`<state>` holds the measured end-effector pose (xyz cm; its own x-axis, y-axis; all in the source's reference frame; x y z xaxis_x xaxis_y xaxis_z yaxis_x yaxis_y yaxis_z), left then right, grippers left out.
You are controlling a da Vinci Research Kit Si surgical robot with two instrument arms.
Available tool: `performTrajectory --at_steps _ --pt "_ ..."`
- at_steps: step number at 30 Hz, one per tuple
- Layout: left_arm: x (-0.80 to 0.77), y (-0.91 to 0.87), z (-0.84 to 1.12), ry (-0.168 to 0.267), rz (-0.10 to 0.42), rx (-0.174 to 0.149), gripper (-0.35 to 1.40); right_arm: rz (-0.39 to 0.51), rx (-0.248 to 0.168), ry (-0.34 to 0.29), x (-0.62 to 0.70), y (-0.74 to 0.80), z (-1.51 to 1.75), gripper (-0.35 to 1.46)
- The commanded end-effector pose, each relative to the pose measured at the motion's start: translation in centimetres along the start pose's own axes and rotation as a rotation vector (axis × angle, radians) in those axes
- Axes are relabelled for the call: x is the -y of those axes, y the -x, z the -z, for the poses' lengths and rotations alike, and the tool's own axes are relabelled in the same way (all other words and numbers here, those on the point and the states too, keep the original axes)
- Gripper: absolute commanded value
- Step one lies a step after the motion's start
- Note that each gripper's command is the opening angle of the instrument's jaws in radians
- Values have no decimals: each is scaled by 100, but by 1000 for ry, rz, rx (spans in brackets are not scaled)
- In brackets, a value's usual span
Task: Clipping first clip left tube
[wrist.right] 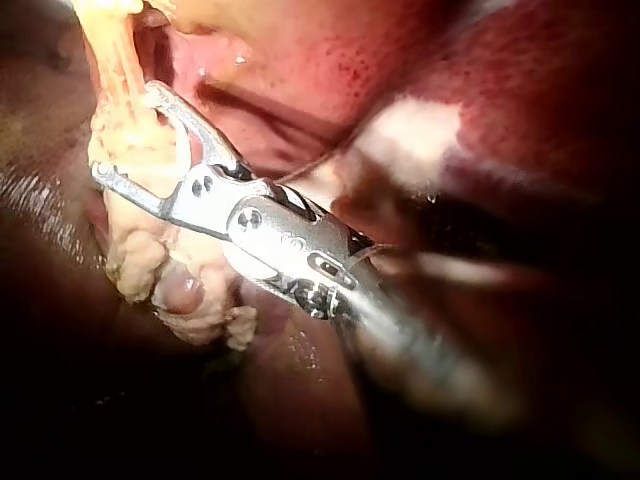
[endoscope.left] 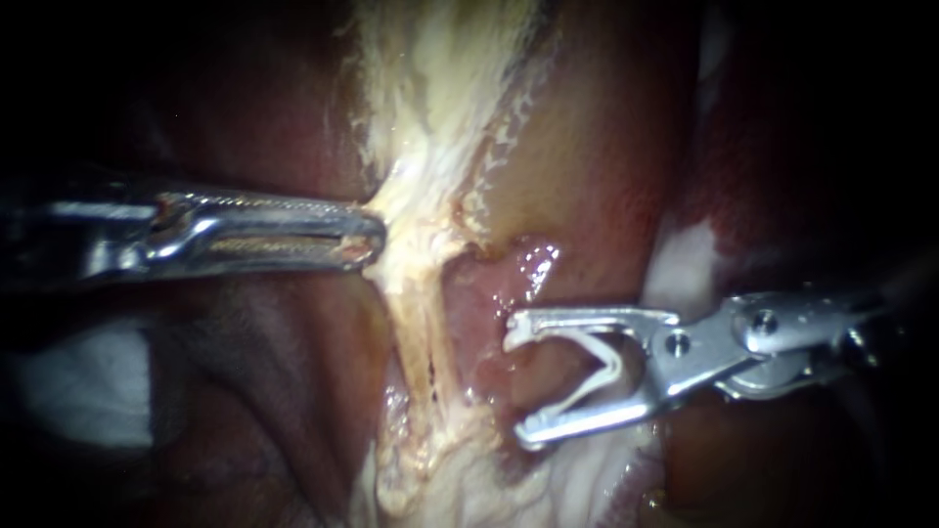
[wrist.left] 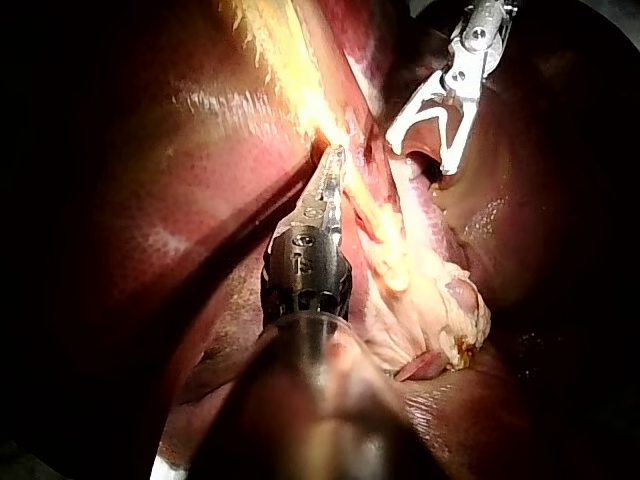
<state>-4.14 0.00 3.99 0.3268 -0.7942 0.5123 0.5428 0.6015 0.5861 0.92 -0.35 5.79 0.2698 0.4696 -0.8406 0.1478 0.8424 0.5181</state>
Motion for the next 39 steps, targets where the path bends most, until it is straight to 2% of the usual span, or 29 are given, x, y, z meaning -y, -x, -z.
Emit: performTrajectory --at_steps 1,7,13,22,39 --pt "1 1 2 4 0 0 -35 -4 1 -5 0 3 -7 57" --pt "7 4 7 6 3 0 -35 -25 4 -26 -1 15 -35 57" --pt "9 4 9 7 4 0 -35 -43 0 -37 -1 18 -50 57" --pt "12 4 10 8 5 0 -35 -63 7 -42 -4 19 -62 57" --pt "34 10 18 16 9 1 -35 -65 8 -41 -18 22 -75 57"
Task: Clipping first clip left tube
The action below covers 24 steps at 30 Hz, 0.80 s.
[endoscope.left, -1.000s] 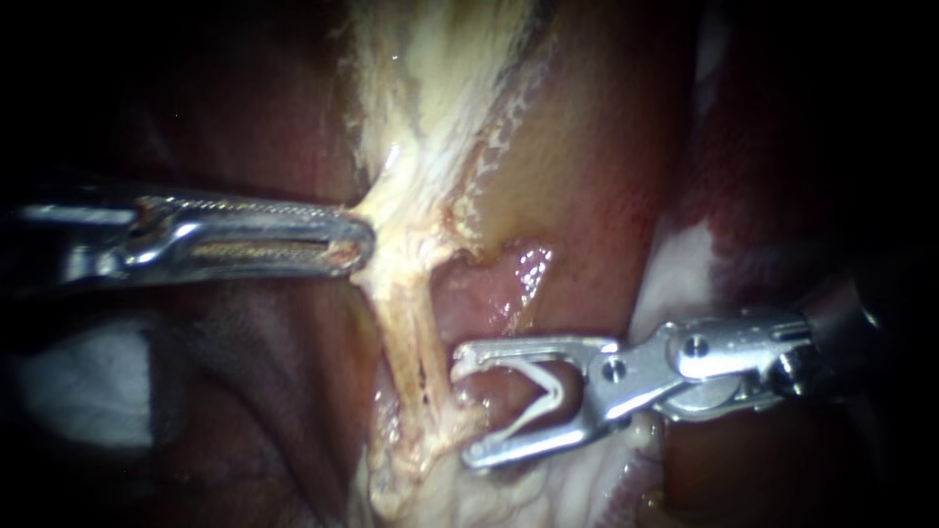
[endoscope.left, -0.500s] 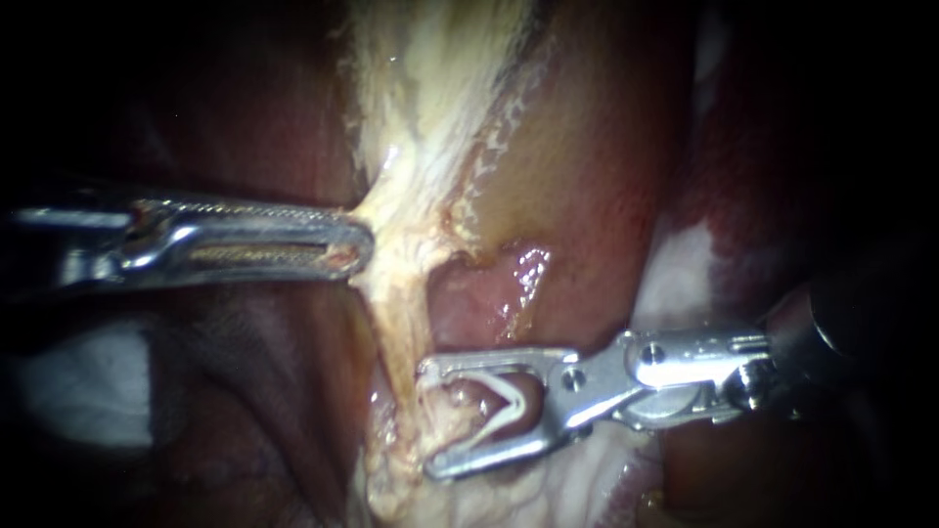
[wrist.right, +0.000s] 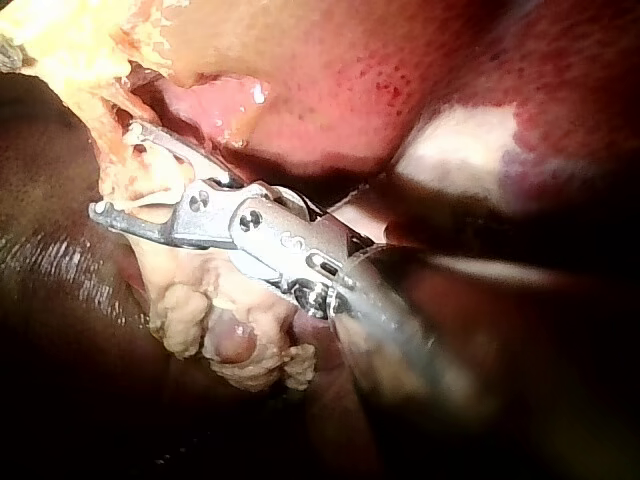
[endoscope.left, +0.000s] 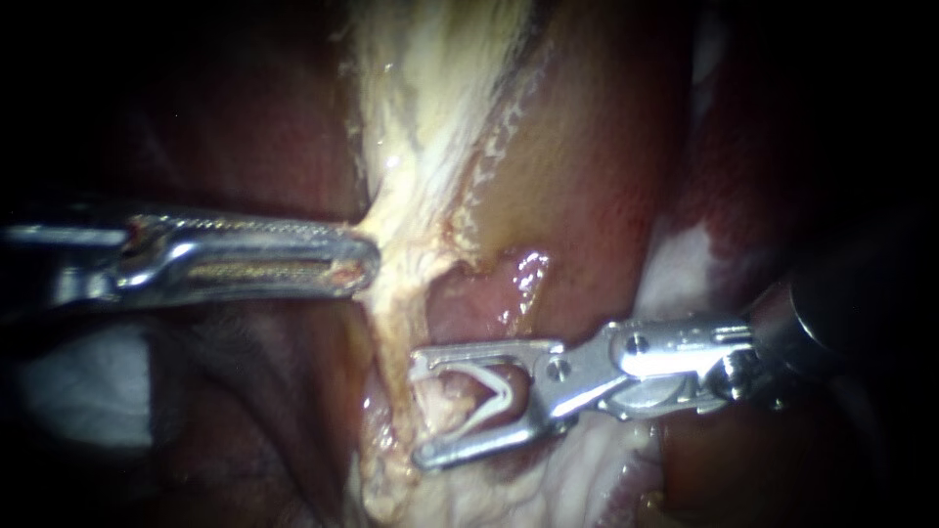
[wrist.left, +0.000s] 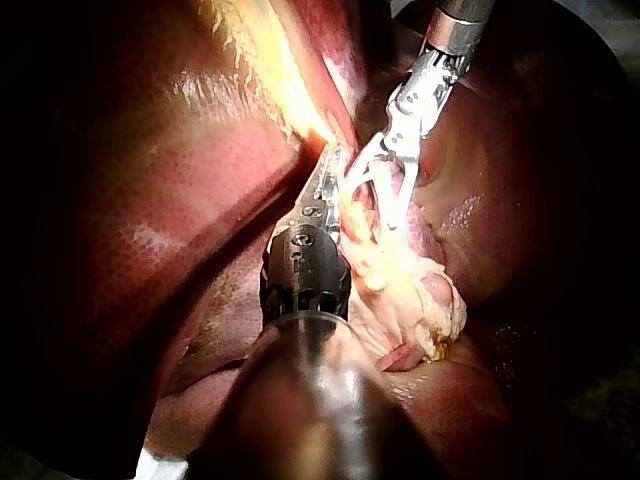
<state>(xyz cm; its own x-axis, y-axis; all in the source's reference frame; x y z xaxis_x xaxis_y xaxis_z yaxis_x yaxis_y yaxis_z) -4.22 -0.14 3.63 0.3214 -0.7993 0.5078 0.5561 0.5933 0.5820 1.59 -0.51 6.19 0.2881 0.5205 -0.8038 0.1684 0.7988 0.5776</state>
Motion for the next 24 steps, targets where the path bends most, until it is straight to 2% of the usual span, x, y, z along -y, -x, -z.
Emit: performTrajectory --at_steps 1,9,24 --pt "1 0 0 2 0 0 -35 0 -1 -3 0 0 -2 57" --pt "2 1 0 0 1 0 -35 -1 -6 -34 -2 -2 -17 57" --pt "-3 -1 -1 -2 -1 0 -35 -35 -14 -127 15 -7 -22 55"
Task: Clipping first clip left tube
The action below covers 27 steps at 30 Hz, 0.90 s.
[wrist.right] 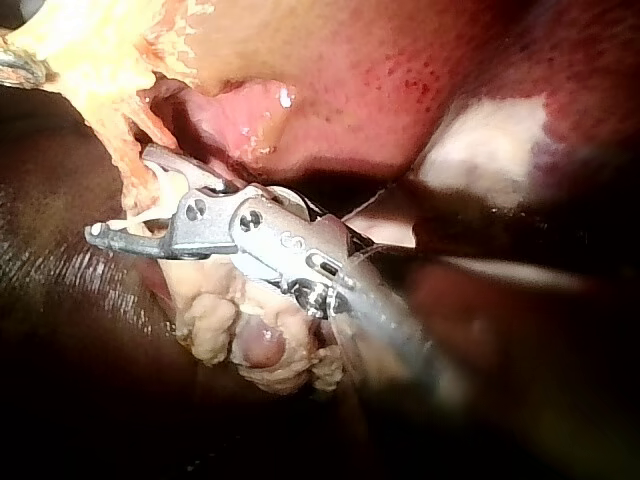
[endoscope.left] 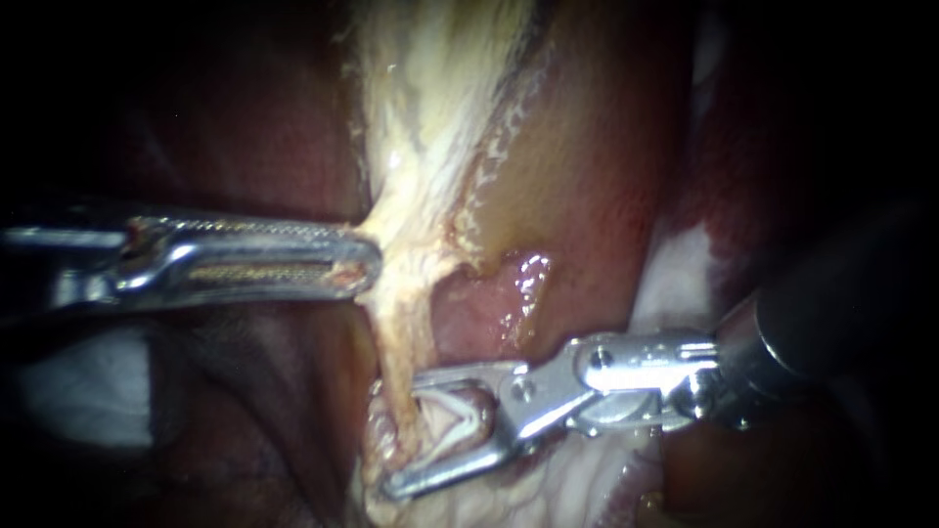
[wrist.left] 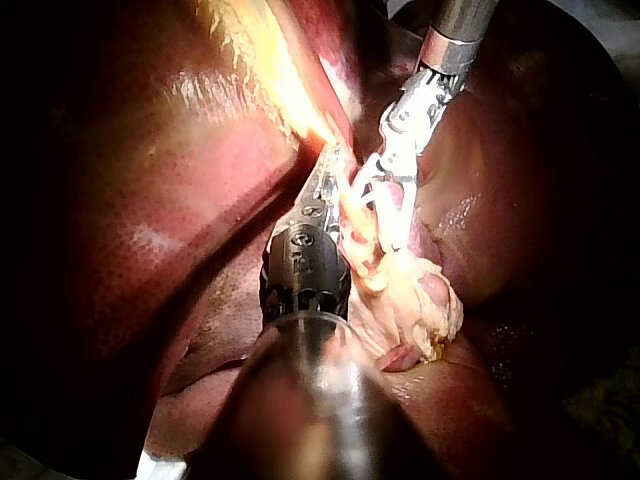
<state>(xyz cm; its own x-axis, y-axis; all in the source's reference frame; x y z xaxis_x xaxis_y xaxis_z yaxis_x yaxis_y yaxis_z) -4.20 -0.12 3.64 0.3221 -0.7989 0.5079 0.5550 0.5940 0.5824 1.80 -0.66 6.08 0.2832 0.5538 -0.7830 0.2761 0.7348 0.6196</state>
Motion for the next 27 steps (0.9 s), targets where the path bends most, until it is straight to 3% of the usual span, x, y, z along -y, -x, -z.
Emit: performTrajectory --at_steps 1,20,27 --pt "-1 -1 -1 -1 0 0 -35 -2 0 -7 1 -1 0 55" --pt "-1 0 -4 0 0 0 -35 -15 -2 -99 -9 1 -25 46" --pt "-1 0 -4 0 0 0 -35 -14 1 -106 -18 3 -25 41"
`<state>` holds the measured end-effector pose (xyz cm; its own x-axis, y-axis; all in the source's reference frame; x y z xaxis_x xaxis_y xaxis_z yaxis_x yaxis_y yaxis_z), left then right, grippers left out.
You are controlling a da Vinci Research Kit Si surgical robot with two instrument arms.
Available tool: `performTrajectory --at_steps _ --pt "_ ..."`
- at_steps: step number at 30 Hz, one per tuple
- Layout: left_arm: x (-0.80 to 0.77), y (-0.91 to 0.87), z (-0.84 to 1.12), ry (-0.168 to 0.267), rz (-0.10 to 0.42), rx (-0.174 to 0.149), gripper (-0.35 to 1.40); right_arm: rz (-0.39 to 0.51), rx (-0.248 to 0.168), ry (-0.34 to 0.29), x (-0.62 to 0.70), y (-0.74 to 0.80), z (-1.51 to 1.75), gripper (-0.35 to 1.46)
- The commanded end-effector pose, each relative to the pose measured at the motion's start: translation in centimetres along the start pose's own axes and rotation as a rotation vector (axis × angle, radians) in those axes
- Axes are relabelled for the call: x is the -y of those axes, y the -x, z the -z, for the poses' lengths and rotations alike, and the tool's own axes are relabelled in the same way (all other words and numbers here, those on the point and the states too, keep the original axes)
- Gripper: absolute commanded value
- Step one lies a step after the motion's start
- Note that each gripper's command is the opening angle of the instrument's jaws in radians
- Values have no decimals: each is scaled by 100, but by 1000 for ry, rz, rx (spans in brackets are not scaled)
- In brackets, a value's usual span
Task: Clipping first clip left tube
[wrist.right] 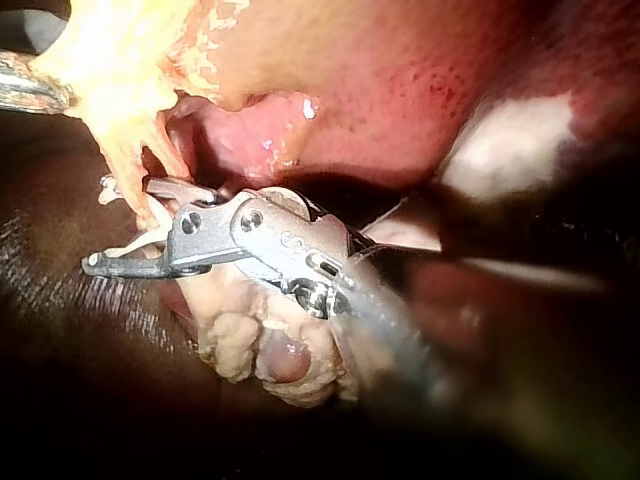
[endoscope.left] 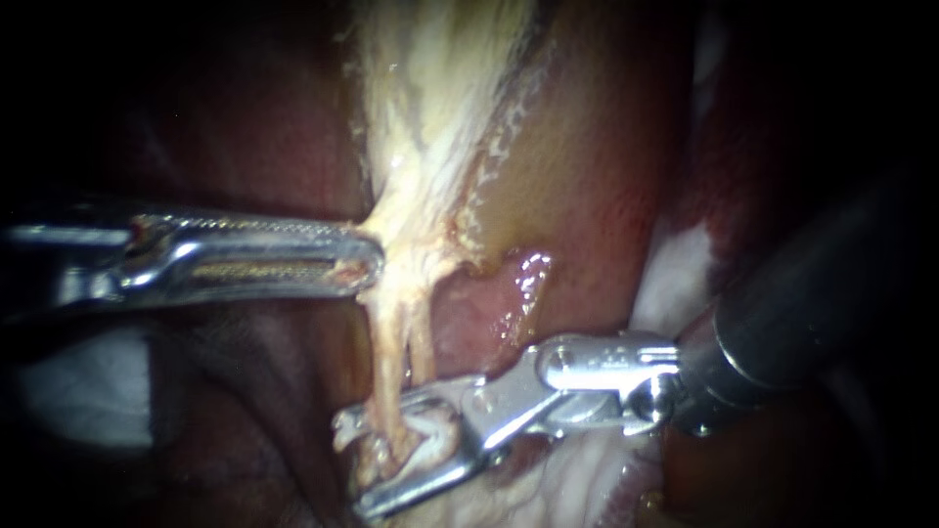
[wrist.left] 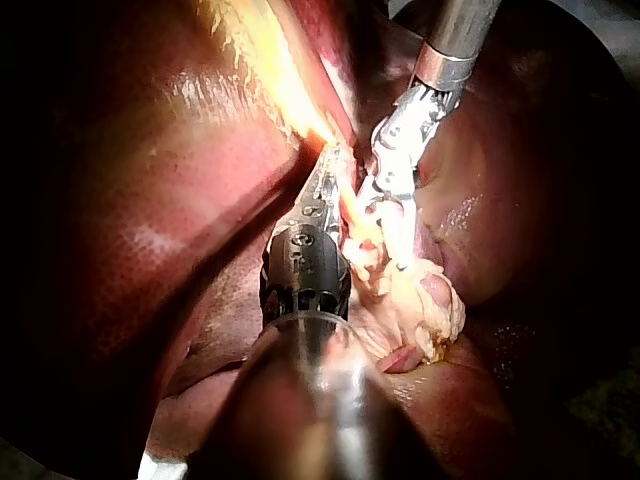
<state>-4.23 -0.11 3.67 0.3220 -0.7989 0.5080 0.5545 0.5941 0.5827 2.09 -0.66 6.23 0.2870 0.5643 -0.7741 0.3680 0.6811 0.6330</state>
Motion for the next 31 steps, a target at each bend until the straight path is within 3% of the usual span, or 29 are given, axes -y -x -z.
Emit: performTrajectory --at_steps 1,6,10,11,17,31 --pt "0 0 0 0 0 0 -35 0 1 0 -1 0 3 40" --pt "0 0 0 0 0 0 -35 -2 9 -3 -5 1 6 20" --pt "0 0 0 0 0 0 -35 -64 23 24 -12 5 10 -32" --pt "0 0 0 0 0 0 -35 -71 22 28 -14 6 11 -35" --pt "0 0 0 1 0 0 -35 -96 20 35 -22 12 15 -35" --pt "1 0 0 1 0 0 -35 -143 26 39 -22 12 16 -35"
